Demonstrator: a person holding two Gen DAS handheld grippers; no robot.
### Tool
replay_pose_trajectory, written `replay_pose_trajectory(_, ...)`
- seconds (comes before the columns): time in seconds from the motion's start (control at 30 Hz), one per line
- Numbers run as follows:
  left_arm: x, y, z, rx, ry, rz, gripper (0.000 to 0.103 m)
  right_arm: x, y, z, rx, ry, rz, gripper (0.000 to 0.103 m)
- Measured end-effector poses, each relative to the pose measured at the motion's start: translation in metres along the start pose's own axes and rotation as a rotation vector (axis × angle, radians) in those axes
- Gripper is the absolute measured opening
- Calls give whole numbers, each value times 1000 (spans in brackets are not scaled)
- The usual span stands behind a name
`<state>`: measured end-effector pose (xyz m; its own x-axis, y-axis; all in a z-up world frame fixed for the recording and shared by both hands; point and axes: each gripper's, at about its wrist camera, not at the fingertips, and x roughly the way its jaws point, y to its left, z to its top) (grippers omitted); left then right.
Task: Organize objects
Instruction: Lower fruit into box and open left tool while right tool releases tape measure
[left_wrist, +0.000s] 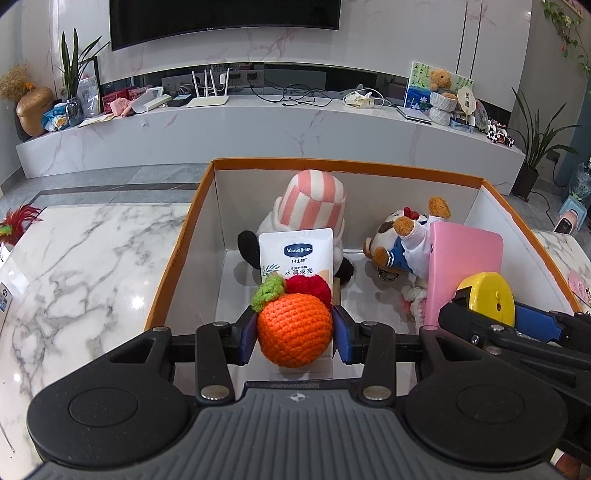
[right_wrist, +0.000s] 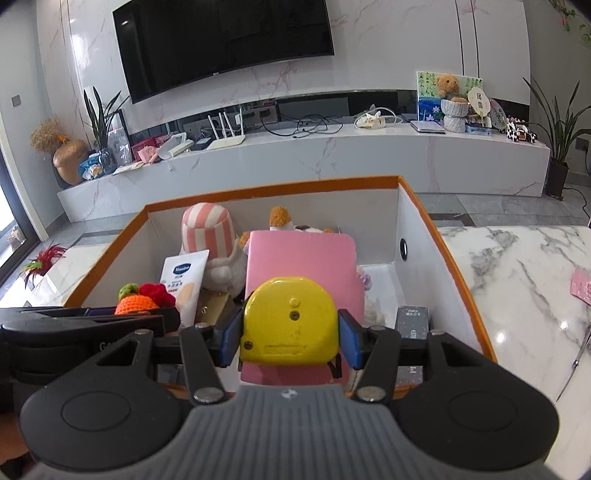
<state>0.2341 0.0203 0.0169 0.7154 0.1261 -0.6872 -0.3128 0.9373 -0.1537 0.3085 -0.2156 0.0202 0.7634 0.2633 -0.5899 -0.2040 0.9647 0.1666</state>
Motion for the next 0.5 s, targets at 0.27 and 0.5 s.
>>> replay_pose_trajectory(0.27,2,0,-2,12,7,9,49,2,3,-1,-27,15,-22,56)
replay_pose_trajectory(0.5,3,0,-3,17,9,11,49,5,5,-1,-55,22,-43,56)
